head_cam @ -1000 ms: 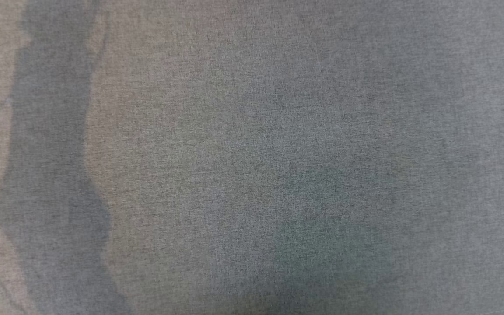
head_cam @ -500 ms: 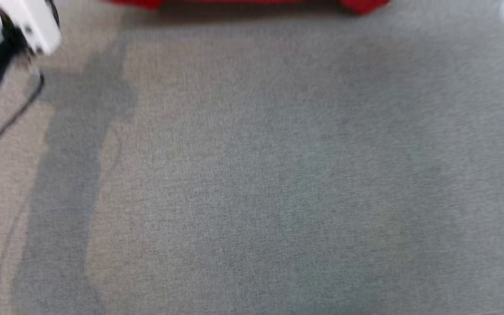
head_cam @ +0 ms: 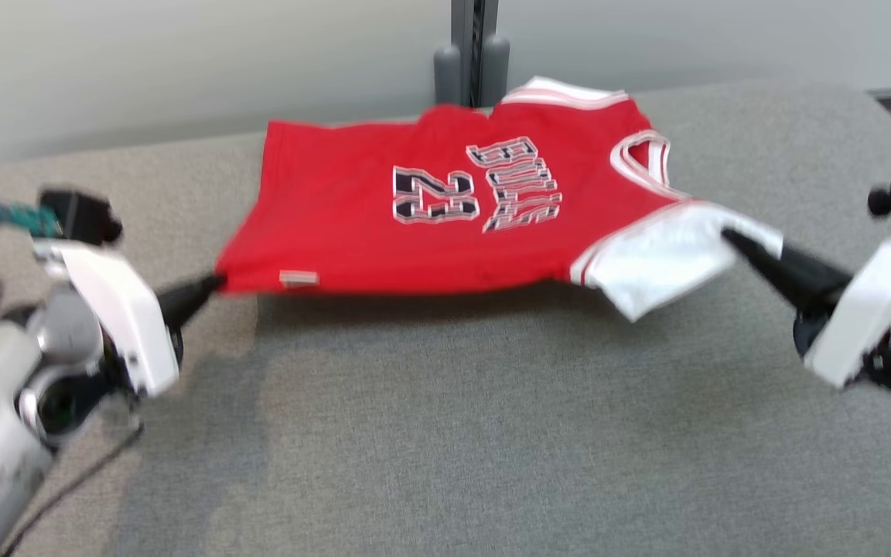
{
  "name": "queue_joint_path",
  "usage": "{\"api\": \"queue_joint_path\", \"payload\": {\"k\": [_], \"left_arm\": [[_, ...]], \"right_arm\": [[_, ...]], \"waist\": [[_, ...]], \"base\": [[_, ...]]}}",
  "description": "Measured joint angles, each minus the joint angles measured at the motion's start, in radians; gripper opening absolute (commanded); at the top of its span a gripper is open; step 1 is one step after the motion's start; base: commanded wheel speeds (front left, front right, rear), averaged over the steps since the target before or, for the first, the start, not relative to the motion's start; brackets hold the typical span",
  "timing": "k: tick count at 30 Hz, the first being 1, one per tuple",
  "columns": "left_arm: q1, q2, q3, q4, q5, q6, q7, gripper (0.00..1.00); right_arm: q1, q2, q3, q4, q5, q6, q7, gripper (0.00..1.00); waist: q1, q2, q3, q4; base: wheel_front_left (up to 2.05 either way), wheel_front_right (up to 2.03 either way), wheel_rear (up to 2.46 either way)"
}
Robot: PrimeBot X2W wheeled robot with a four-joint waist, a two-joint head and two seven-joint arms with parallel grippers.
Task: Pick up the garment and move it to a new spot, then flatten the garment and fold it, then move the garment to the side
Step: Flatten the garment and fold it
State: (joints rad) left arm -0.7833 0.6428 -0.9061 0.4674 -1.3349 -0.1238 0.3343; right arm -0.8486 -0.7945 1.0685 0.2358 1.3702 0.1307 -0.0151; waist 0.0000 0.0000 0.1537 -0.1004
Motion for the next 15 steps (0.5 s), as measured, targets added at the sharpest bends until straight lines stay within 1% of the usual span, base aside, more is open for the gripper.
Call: {"api": "queue_joint_path", "payload": {"k": [7, 11, 15], "left_arm": [[0.206, 0.089, -0.062, -0.175, -0.028, 0.044, 0.032, 0.0], [0.29, 0.154, -0.09, -0.287, -0.021, 0.092, 0.035, 0.0], [0.36, 0.191, -0.104, -0.417, -0.04, 0.136, 0.033, 0.0]], "right_arm": [[0.167, -0.099, 0.036, -0.108, 0.081, 0.0, 0.038, 0.0], [0.256, -0.144, 0.052, -0.163, 0.143, 0.0, 0.06, 0.0], [0.341, -0.2, 0.073, -0.21, 0.191, 0.0, 0.066, 0.0]], "waist": [[0.0, 0.0, -0.088, -0.003], [0.0, 0.0, -0.115, -0.005], [0.0, 0.0, -0.131, 0.002]], "base": [[0.0, 0.0, 0.0], [0.0, 0.0, 0.0], [0.0, 0.0, 0.0]]}}
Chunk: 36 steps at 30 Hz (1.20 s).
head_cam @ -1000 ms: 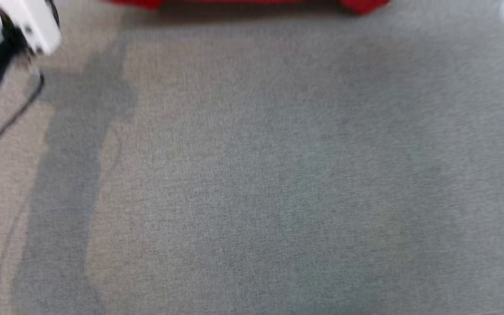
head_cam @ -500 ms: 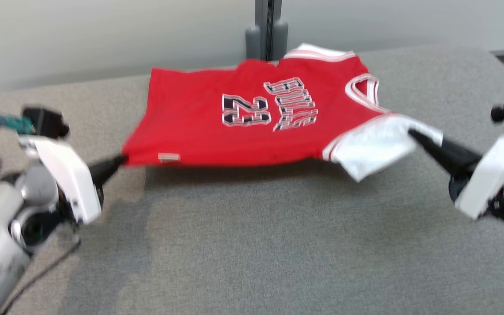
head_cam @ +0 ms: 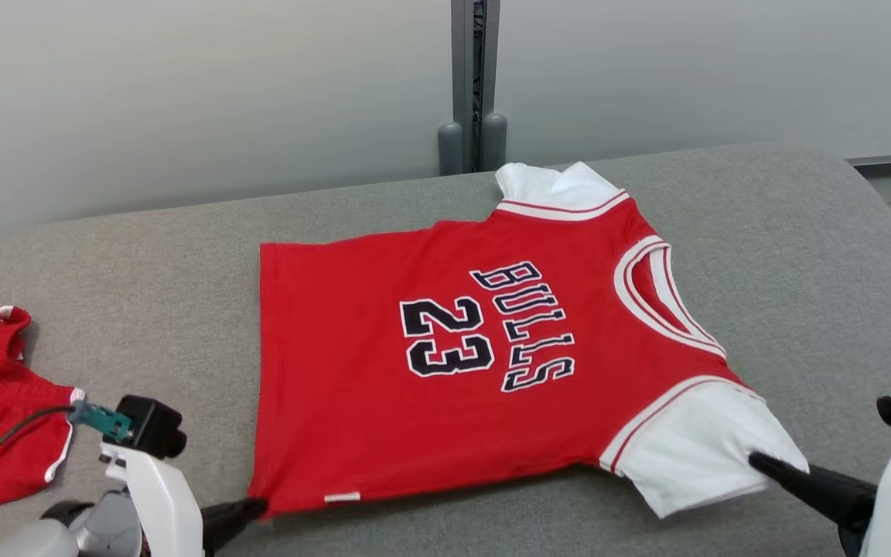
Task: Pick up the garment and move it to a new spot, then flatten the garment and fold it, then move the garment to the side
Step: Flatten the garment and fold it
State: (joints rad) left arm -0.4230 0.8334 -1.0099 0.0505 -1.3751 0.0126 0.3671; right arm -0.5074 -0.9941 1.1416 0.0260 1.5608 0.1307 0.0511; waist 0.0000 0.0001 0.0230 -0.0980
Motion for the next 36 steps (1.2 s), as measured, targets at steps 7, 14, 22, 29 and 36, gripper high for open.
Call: {"api": "queue_joint_path", "payload": {"k": [7, 14, 22, 29, 36], "left_arm": [[0.092, 0.088, -0.033, -0.188, -0.044, 0.069, 0.052, 0.0], [0.111, 0.121, -0.02, -0.247, -0.06, 0.105, 0.042, 0.0], [0.101, 0.118, -0.006, -0.251, -0.059, 0.104, 0.038, 0.0], [0.03, 0.104, 0.014, -0.214, -0.084, 0.069, 0.103, 0.0], [-0.082, 0.07, 0.027, -0.106, -0.115, 0.045, 0.218, 0.0]], "right_arm": [[0.085, -0.091, 0.033, -0.098, 0.037, 0.0, -0.001, 0.0], [0.087, -0.127, 0.039, -0.147, 0.05, 0.0, -0.002, 0.0], [0.067, -0.12, 0.047, -0.139, 0.049, 0.0, -0.003, 0.0], [0.012, -0.073, 0.037, -0.116, 0.067, 0.0, 0.01, 0.0], [-0.068, -0.033, 0.017, -0.07, 0.096, 0.0, 0.037, 0.0]], "waist": [[0.0, 0.0, 0.006, 0.012], [0.0, 0.0, 0.018, 0.011], [0.0, 0.0, 0.035, 0.01], [0.0, 0.0, 0.067, 0.011], [0.0, 0.0, 0.103, 0.009]], "base": [[0.0, 0.0, 0.0], [0.0, 0.0, 0.0], [0.0, 0.0, 0.0], [0.0, 0.0, 0.0], [0.0, 0.0, 0.0]]}}
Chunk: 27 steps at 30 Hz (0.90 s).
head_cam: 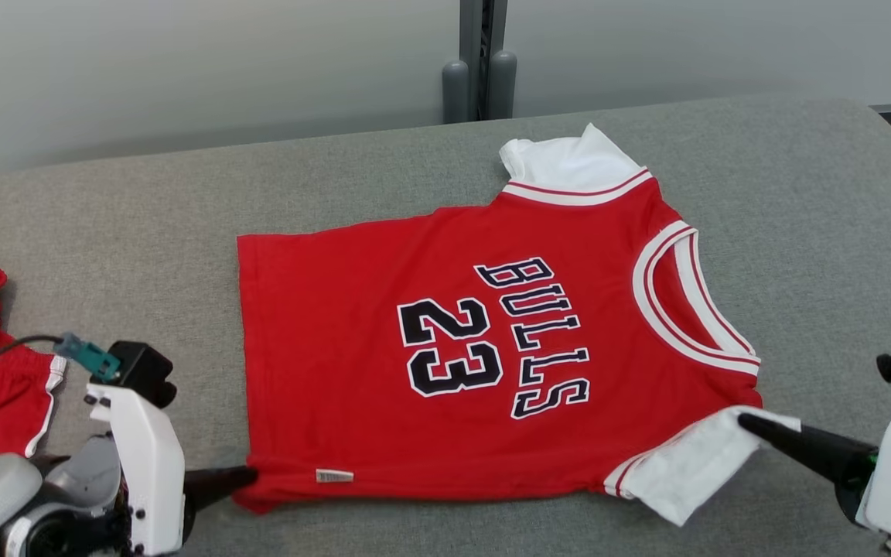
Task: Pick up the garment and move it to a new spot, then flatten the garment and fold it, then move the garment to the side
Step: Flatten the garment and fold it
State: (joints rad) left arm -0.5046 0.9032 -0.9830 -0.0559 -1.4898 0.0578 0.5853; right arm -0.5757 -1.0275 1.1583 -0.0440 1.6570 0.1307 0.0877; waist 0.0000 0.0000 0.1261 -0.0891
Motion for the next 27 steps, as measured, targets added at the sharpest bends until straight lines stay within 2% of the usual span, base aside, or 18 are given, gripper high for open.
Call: {"api": "queue_joint_path", "payload": {"k": [4, 11, 21, 27], "left_arm": [[-0.048, -0.012, 0.008, 0.065, -0.009, -0.01, 0.043, 0.0], [-0.091, -0.029, 0.027, 0.137, -0.026, -0.025, 0.066, 0.0], [-0.161, -0.078, 0.025, 0.2, -0.025, -0.03, 0.12, 0.0], [-0.228, -0.132, 0.022, 0.272, -0.01, -0.041, 0.146, 0.0]], "right_arm": [[-0.033, 0.017, -0.016, 0.039, 0.032, 0.0, 0.004, 0.0], [-0.056, 0.046, -0.043, 0.07, 0.085, 0.0, -0.049, 0.0], [-0.134, 0.099, -0.043, 0.159, 0.081, 0.0, -0.056, 0.0], [-0.195, 0.149, -0.038, 0.253, 0.06, 0.0, -0.041, 0.0]], "waist": [[0.0, 0.0, 0.016, -0.006], [0.0, 0.0, 0.04, -0.017], [0.0, 0.0, 0.078, -0.018], [0.0, 0.0, 0.101, -0.007]], "base": [[0.0, 0.0, 0.0], [0.0, 0.0, 0.0], [0.0, 0.0, 0.0], [0.0, 0.0, 0.0]]}}
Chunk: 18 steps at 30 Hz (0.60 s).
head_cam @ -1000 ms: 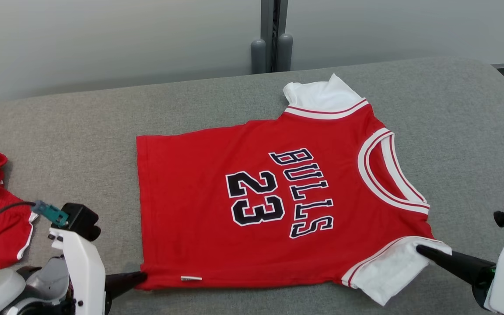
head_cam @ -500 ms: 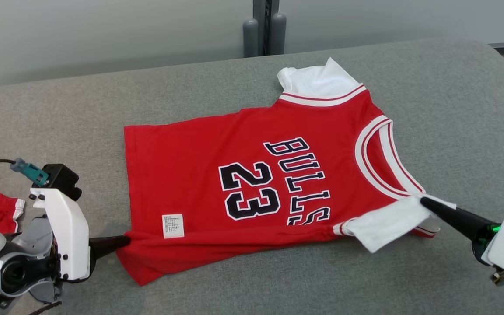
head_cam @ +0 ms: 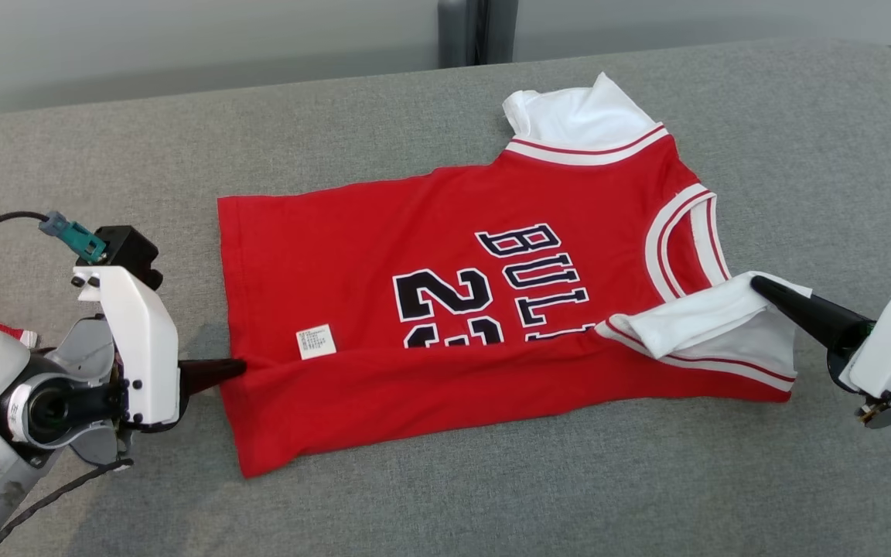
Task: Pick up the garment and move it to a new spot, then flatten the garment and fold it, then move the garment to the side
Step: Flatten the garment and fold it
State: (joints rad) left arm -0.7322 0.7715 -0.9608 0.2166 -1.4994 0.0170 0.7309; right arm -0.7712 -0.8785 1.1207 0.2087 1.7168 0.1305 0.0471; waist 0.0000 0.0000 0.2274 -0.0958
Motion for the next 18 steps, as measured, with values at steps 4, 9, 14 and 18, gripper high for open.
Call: {"api": "queue_joint_path", "payload": {"k": [4, 9, 14, 18], "left_arm": [[-0.041, -0.039, -0.002, 0.058, 0.012, -0.015, 0.011, 0.0], [-0.071, -0.073, -0.008, 0.133, 0.017, -0.035, 0.025, 0.0], [-0.096, -0.115, -0.012, 0.209, 0.023, -0.062, 0.024, 0.0], [-0.098, -0.131, -0.018, 0.248, 0.031, -0.08, 0.017, 0.0]], "right_arm": [[-0.03, 0.028, 0.008, 0.066, -0.011, 0.0, 0.008, 0.0], [-0.066, 0.072, 0.012, 0.12, -0.02, 0.0, 0.023, 0.0], [-0.091, 0.12, 0.017, 0.174, -0.036, 0.0, 0.026, 0.01], [-0.102, 0.149, 0.017, 0.2, -0.048, 0.0, 0.015, 0.07]], "waist": [[0.0, 0.0, 0.016, 0.007], [0.0, 0.0, 0.036, 0.01], [0.0, 0.0, 0.046, 0.006], [0.0, 0.0, 0.043, 0.004]], "base": [[0.0, 0.0, 0.0], [0.0, 0.0, 0.0], [0.0, 0.0, 0.0], [0.0, 0.0, 0.0]]}}
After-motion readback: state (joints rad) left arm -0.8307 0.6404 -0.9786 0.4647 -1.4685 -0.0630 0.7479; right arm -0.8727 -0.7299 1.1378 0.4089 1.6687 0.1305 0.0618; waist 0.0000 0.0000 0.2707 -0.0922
